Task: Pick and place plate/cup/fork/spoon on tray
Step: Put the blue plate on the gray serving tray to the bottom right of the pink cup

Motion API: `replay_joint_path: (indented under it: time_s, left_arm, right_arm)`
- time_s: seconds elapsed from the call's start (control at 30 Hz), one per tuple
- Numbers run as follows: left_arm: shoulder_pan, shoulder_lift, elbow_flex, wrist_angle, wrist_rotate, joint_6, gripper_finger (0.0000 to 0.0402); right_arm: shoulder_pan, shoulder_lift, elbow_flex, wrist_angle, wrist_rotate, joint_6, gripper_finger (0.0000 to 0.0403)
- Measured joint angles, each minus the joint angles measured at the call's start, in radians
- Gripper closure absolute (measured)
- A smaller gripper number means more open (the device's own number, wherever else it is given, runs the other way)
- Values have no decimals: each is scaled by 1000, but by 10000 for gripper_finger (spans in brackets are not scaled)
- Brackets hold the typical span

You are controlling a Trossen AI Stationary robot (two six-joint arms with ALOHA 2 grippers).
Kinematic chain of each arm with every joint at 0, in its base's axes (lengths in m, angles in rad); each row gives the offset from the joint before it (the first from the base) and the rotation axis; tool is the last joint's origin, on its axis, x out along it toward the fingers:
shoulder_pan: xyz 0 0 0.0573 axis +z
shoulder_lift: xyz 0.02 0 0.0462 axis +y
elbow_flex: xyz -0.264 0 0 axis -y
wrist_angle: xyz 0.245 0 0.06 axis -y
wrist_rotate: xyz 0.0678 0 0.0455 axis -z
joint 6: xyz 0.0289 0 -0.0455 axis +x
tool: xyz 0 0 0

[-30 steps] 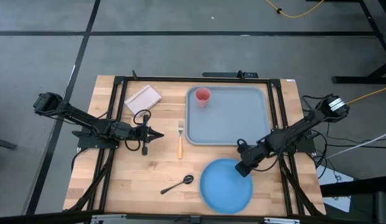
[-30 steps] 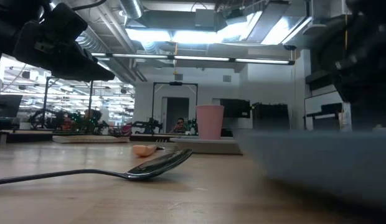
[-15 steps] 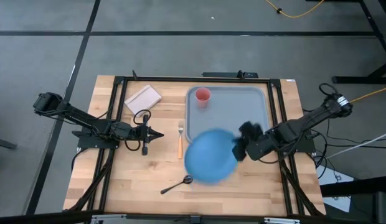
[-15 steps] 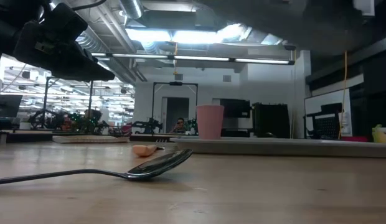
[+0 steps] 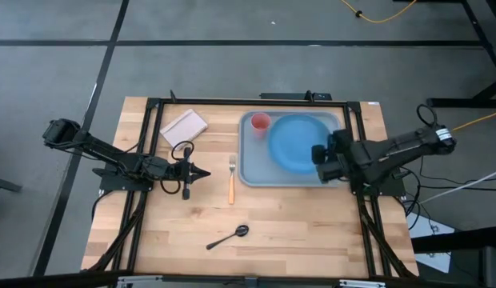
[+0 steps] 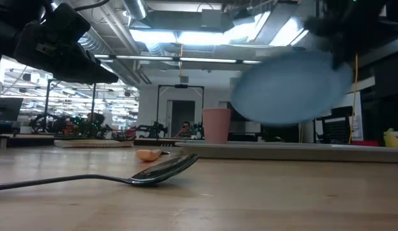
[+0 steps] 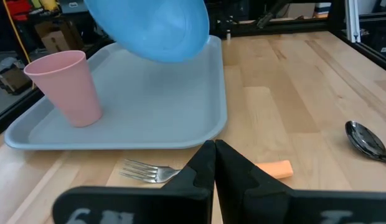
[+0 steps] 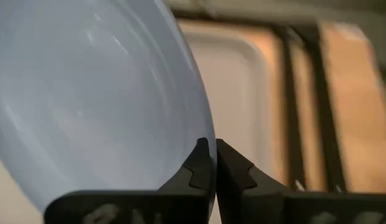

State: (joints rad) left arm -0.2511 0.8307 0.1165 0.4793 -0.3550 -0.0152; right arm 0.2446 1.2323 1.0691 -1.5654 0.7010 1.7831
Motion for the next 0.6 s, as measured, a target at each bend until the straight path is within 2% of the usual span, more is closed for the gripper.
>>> replay_joint_path:
  time_s: [0.07, 0.33, 0.4, 0.6]
  left_arm:
    - [0, 0, 0, 0, 0, 0, 401]
    - [0, 0, 0, -1, 2, -9, 401]
    - [0, 0, 0, -6, 2, -9, 401]
    - [0, 0, 0, -24, 2, -10, 401]
  right_arm:
    - [-65, -7, -26, -5, -89, 43, 397]
    - [-298, -26, -89, 27, -265, 51, 397]
    - [-340, -26, -109, 88, -295, 41, 396]
    - [-408, -25, -200, 353, -343, -120, 395]
